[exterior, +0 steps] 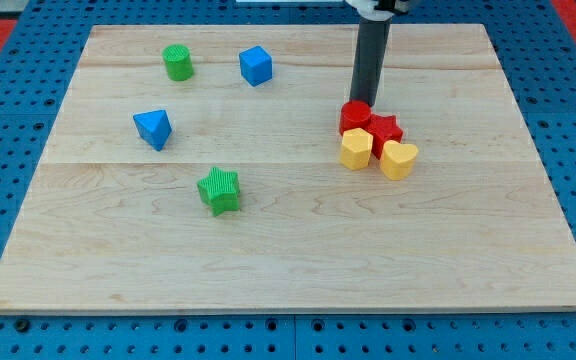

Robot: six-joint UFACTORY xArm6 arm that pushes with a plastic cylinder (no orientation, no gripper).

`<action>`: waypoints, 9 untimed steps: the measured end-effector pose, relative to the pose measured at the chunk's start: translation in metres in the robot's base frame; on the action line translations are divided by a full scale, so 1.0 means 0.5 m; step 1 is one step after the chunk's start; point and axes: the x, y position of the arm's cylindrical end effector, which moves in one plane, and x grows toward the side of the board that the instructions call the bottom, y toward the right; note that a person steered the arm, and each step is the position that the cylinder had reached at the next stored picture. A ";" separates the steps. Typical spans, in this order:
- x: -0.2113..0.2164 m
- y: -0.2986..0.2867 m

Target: Slide the blue cube next to the green circle

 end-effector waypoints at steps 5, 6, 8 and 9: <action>-0.149 -0.139; -0.168 -0.218; -0.168 -0.276; -0.156 -0.323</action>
